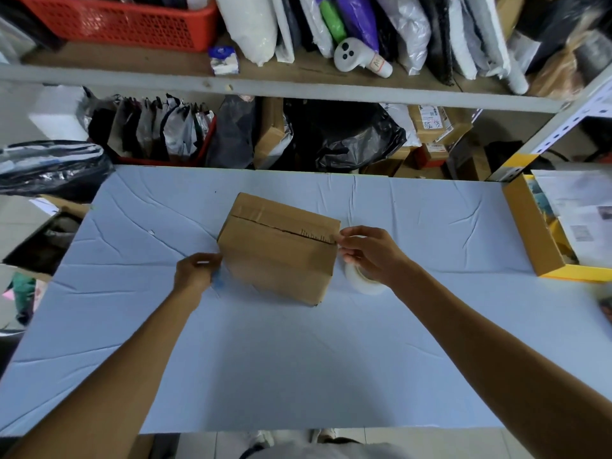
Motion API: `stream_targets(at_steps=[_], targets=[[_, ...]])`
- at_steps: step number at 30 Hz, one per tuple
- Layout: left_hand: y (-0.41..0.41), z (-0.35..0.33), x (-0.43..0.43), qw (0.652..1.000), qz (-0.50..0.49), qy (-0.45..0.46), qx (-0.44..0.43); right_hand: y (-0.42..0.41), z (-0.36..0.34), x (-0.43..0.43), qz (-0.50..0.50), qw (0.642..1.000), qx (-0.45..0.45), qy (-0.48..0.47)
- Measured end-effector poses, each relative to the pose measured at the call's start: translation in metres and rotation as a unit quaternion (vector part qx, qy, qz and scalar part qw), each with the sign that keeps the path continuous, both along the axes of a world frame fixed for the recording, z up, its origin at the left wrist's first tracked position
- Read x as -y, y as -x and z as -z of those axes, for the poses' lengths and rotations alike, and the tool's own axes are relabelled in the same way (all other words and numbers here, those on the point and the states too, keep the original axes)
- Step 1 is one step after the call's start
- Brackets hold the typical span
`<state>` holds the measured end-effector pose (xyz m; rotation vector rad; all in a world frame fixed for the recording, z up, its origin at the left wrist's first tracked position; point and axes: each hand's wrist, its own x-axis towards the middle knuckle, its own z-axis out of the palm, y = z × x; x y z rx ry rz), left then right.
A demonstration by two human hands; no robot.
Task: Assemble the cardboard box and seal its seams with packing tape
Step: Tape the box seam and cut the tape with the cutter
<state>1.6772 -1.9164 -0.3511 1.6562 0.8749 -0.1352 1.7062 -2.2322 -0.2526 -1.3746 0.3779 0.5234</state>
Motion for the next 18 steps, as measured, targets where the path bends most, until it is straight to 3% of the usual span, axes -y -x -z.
stream_targets(at_steps=[4, 10, 18], targets=[[0.005, 0.030, 0.005, 0.992, 0.060, -0.089, -0.059, -0.002, -0.004, -0.002, -0.004, 1.000, 0.001, 0.027], [0.014, 0.042, -0.003, 0.939, 0.200, -0.271, -0.073, -0.003, -0.006, -0.004, -0.014, 0.999, -0.005, 0.038], [0.014, 0.039, -0.007, 0.925, 0.207, -0.314, -0.050, -0.002, -0.005, -0.005, -0.011, 1.000, -0.007, 0.022]])
